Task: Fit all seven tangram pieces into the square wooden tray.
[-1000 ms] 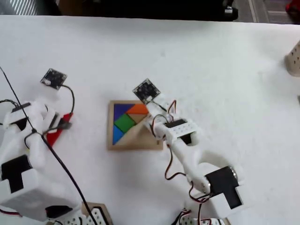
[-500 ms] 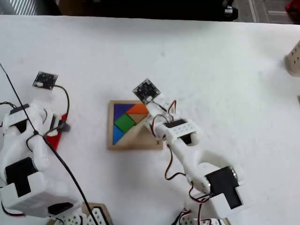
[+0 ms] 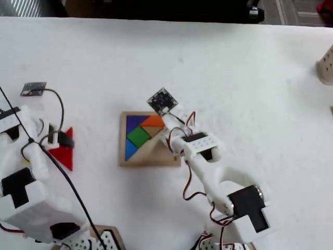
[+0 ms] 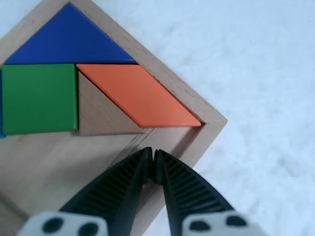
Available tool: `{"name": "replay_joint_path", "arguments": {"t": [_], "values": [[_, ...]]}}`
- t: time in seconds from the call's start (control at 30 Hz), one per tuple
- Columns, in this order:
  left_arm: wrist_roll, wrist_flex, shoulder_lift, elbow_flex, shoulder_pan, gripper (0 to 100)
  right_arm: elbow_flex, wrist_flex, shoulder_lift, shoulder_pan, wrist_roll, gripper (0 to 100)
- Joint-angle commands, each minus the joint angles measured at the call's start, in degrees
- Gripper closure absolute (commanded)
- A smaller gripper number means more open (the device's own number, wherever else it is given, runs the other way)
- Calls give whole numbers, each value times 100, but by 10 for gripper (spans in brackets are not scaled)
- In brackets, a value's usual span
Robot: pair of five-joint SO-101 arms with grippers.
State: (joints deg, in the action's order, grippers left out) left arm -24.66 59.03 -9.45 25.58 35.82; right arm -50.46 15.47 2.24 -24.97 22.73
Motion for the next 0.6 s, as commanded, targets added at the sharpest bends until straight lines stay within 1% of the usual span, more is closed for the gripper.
{"name": "replay_joint_path", "arguments": {"t": [0.0,0.17,0.37,0.47,0.57], "values": [[738,-88,40,35,163,672,202,40,13,-13,123,981],[1257,-193,48,273,145,672,202,40,13,-13,123,981],[1266,-229,40,273,119,675,202,40,13,-13,123,981],[1266,-492,13,308,66,676,202,40,13,-13,123,981],[1266,-510,-4,316,-4,676,202,40,13,-13,123,981]]}}
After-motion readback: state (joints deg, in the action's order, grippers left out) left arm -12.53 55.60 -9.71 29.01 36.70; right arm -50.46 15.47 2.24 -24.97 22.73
